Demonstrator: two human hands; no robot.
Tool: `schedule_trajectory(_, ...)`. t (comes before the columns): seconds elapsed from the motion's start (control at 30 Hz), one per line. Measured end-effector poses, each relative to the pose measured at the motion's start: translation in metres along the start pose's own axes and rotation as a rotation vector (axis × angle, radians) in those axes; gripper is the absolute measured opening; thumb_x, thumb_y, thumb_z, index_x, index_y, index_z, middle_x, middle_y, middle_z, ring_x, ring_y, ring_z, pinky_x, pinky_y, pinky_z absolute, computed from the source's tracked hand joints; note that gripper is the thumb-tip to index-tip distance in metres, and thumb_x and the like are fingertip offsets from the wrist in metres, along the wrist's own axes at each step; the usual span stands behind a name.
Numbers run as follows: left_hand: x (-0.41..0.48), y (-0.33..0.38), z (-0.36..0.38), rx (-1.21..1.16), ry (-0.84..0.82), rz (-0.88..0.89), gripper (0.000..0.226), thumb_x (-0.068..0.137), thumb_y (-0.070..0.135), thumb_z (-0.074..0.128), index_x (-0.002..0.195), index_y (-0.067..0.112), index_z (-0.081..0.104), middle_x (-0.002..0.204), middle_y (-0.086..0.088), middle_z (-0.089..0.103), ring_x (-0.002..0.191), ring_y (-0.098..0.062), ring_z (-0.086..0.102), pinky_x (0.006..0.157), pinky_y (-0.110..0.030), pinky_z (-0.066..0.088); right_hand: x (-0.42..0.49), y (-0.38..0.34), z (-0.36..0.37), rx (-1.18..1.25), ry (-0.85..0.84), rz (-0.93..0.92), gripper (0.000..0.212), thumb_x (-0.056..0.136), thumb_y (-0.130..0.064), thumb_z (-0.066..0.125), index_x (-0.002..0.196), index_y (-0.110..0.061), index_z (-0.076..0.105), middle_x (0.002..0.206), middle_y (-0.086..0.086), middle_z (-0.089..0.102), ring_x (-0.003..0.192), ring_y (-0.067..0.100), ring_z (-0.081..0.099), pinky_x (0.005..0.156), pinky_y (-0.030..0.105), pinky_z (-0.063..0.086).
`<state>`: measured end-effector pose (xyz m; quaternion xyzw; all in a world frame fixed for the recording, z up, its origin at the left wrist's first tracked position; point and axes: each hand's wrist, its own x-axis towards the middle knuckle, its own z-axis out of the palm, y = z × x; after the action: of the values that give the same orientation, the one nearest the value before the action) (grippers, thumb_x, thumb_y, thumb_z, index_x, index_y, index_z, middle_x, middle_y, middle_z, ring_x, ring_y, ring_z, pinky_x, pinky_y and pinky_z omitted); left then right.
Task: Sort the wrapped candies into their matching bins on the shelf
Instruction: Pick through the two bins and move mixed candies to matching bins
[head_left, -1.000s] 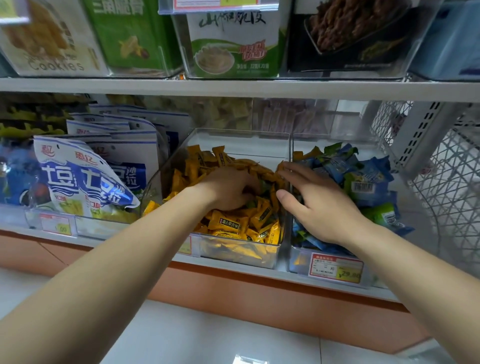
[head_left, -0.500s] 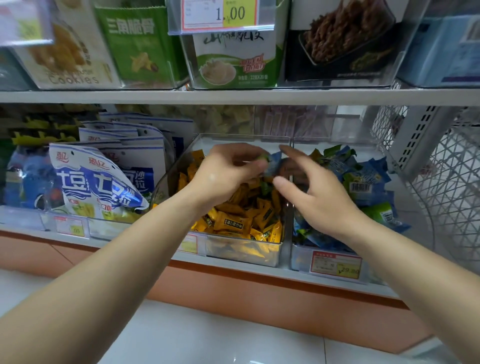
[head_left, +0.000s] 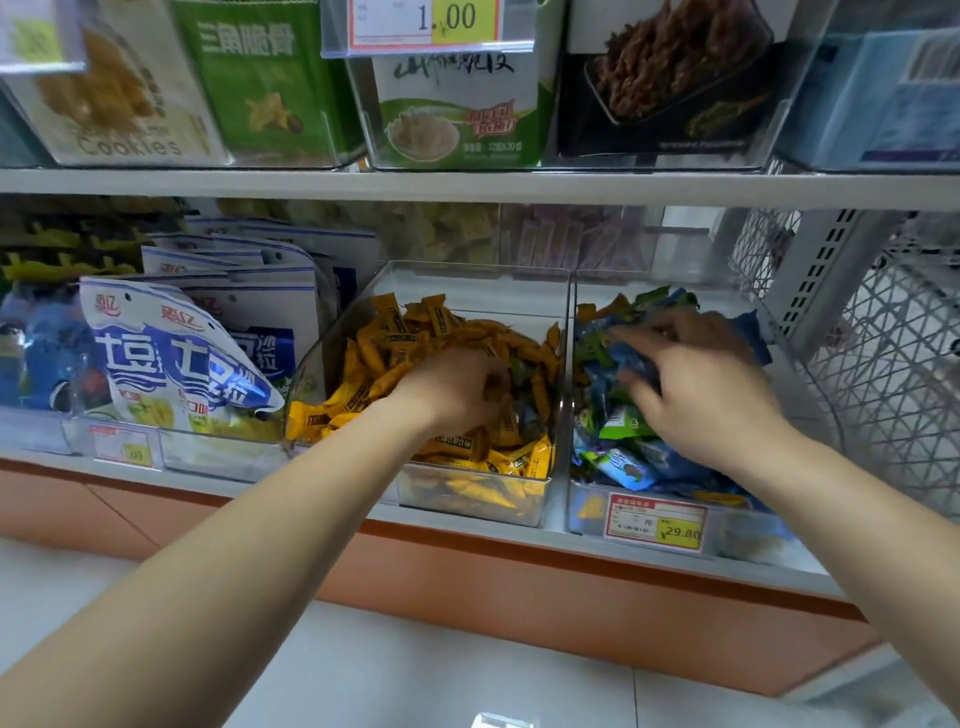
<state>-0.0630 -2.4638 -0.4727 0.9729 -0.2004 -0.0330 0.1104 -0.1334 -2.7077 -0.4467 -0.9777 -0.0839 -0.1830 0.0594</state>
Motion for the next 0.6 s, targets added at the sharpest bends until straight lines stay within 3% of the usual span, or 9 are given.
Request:
schedule_trajectory(0.07,0.003,-0.002,0.001,0.139,0.046,0.0,0.027,0.089,0.028,0.064,0.115,0.025,0.069,0.122,0.0,0.06,0.109,-0.022,0.057,0.088,-0.039,0.054,0.001,-0.004,0.0,0.018,0.113,-0.003,0.04,0.089,-0.027,0.067,0.129,-0.025,0.063,0.118,0.009,0.056,0.113,0.036,0.047,0.09,0.047,0.047)
schedule_trajectory(0.17,0.002,0.003,0.007,-0.049,0.028,0.072,0.029,0.093,0.018,0.059,0.116,0.032,0.07,0.128,0.006,0.062,0.119,-0.02,0.055,0.099,-0.039,0.048,0.002,-0.015,-0.001,0.104,0.2,-0.124,0.029,0.09,-0.028,0.063,0.118,-0.024,0.068,0.114,0.003,0.062,0.108,0.031,0.054,0.086,0.044,0.048)
schedule_trajectory(0.23,0.002,0.006,0.009,-0.123,-0.017,0.071,0.025,0.096,0.033,0.055,0.117,0.04,0.067,0.12,0.01,0.067,0.116,-0.018,0.058,0.103,-0.043,0.043,0.001,-0.025,0.001,0.195,0.077,-0.214,0.035,0.096,-0.039,0.049,0.127,-0.028,0.063,0.126,-0.004,0.062,0.114,0.023,0.056,0.091,0.041,0.049)
schedule_trajectory(0.33,0.005,0.013,0.015,0.04,-0.127,0.063,0.023,0.089,0.065,0.044,0.102,0.053,0.058,0.104,0.013,0.066,0.109,-0.02,0.056,0.102,-0.051,0.029,0.001,-0.028,0.009,0.218,-0.132,-0.249,0.049,0.099,-0.053,0.032,0.14,-0.034,0.051,0.149,-0.012,0.042,0.13,0.016,0.047,0.099,0.038,0.045)
schedule_trajectory(0.43,0.009,0.019,0.02,0.138,-0.12,0.05,0.013,0.087,0.063,0.047,0.089,0.051,0.052,0.095,0.012,0.061,0.104,-0.022,0.055,0.101,-0.055,0.023,0.003,-0.024,0.011,0.24,-0.171,-0.221,0.056,0.094,-0.061,0.029,0.14,-0.037,0.051,0.152,-0.017,0.034,0.13,0.013,0.046,0.095,0.036,0.047)
schedule_trajectory(0.6,0.009,0.016,0.02,0.036,-0.068,0.027,0.026,0.087,0.062,0.055,0.096,0.044,0.071,0.097,0.016,0.067,0.101,-0.017,0.056,0.099,-0.051,0.027,0.001,-0.024,0.01,0.263,-0.164,-0.22,0.057,0.094,-0.063,0.026,0.138,-0.038,0.051,0.151,-0.018,0.034,0.131,0.014,0.045,0.098,0.042,0.046)
